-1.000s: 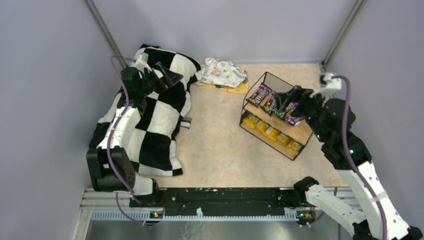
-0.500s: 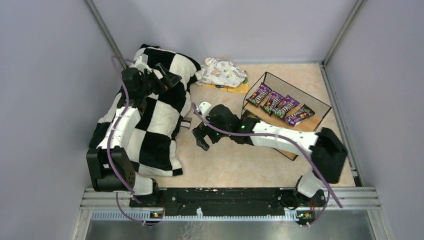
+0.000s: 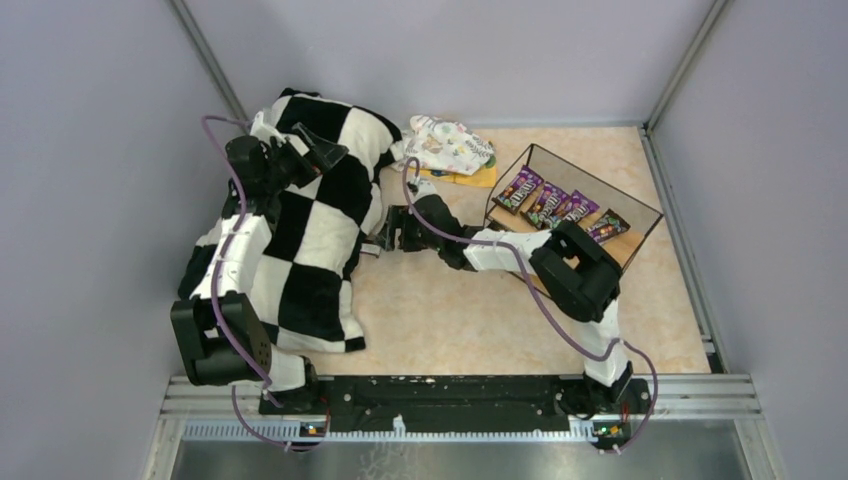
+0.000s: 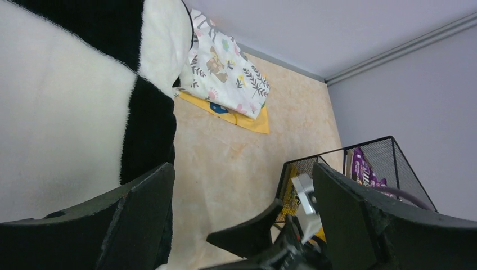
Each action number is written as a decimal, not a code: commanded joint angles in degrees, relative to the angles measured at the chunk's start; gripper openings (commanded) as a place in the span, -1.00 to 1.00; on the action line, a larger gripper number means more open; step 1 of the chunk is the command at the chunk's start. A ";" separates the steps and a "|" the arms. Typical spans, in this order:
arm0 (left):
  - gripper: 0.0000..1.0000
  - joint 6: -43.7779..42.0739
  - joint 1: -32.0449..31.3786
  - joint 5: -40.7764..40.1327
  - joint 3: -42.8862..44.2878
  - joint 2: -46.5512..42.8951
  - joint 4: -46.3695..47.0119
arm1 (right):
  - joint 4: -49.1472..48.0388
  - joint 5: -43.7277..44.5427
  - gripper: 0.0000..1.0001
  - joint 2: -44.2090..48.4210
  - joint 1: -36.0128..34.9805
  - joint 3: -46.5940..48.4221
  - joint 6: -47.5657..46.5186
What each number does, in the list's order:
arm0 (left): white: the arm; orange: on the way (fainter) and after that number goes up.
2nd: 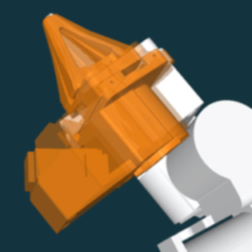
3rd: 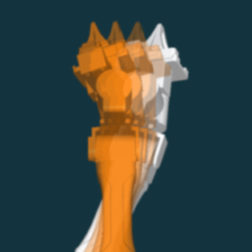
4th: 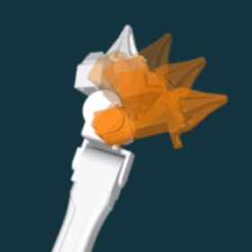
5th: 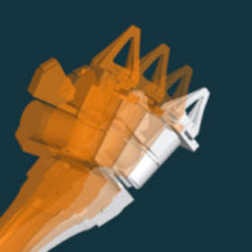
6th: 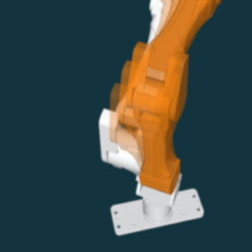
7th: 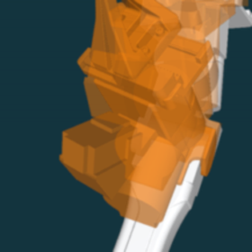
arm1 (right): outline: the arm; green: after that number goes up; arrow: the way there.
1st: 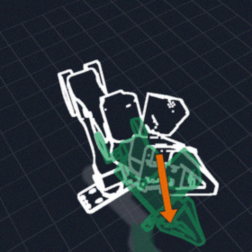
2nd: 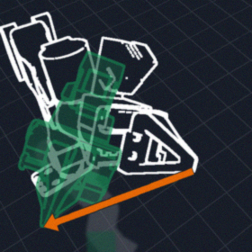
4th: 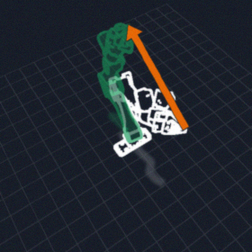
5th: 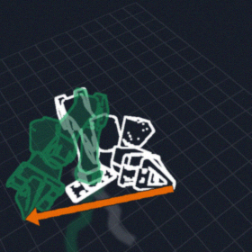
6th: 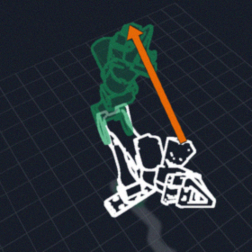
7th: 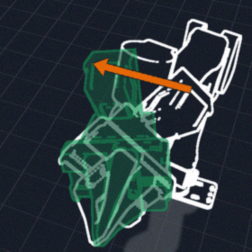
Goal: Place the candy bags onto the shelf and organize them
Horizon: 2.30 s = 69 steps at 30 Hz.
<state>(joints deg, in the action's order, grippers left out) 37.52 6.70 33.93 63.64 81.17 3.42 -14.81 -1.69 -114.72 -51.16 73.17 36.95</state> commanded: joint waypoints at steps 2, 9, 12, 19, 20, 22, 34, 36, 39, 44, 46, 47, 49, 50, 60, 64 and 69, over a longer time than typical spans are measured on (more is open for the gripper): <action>0.97 1.88 0.32 2.66 0.17 -0.27 4.31 | -8.42 2.93 0.30 -6.79 1.40 4.46 13.35; 0.96 2.48 0.28 3.15 0.10 -0.25 4.54 | -8.79 2.91 0.05 -11.48 1.76 5.33 18.25; 0.96 2.67 0.28 3.46 -0.01 -0.39 4.83 | -9.42 1.88 0.04 -13.33 1.68 5.78 19.87; 0.96 2.77 0.30 3.70 -0.01 -0.27 5.00 | -12.11 -2.15 -0.12 -17.59 1.47 7.31 23.95; 0.96 2.82 0.31 3.73 0.00 -0.29 5.06 | -12.91 -2.74 -0.17 -18.24 1.31 7.57 24.91; 0.97 2.90 0.33 3.77 0.00 -0.18 5.15 | -13.92 -3.21 -0.23 -19.27 0.94 8.25 26.10; 0.96 3.06 0.25 3.87 -0.20 0.10 5.28 | -20.46 1.43 -1.00 -13.79 0.88 3.23 19.20; 0.96 3.11 0.33 3.94 -0.19 0.26 5.35 | -21.15 1.43 -1.00 -11.63 0.93 2.05 16.85; 0.97 3.25 0.34 4.21 -0.19 0.44 5.45 | -20.84 1.43 -1.00 -6.73 0.88 -1.53 12.99; 0.96 3.47 0.33 4.29 -0.26 0.25 5.62 | -18.14 0.07 -1.00 3.14 0.88 -9.75 6.39; 0.97 3.65 0.33 4.46 -0.34 0.23 5.84 | -16.63 -2.06 -1.00 6.73 0.88 -12.64 4.92; 0.97 3.73 0.33 4.47 -0.35 0.34 5.88 | -15.92 -3.07 -1.00 8.17 0.84 -14.10 4.73; 0.97 3.87 0.33 4.64 -0.46 0.24 6.01 | -14.49 -4.18 -1.00 10.29 0.35 -16.54 5.84; 0.96 3.88 0.29 4.73 -0.47 0.22 6.09 | -13.94 -4.98 -1.00 10.60 0.21 -17.18 7.05; 0.96 3.84 0.07 4.67 -0.54 0.95 6.13 | -2.07 -17.25 -0.75 -0.49 0.84 -6.65 6.08; 0.96 2.88 0.12 3.76 -0.45 0.45 5.89 | -4.18 -21.56 -0.52 -3.30 1.48 -5.80 8.11; 0.96 3.24 0.07 4.20 -0.27 0.98 5.67 | -3.91 -24.03 -0.08 -4.96 2.14 -5.56 10.62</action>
<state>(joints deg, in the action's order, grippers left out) 40.77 6.85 37.67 63.16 81.28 6.50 -17.98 -22.31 -118.32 -49.60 65.71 46.04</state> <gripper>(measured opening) 0.984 0.416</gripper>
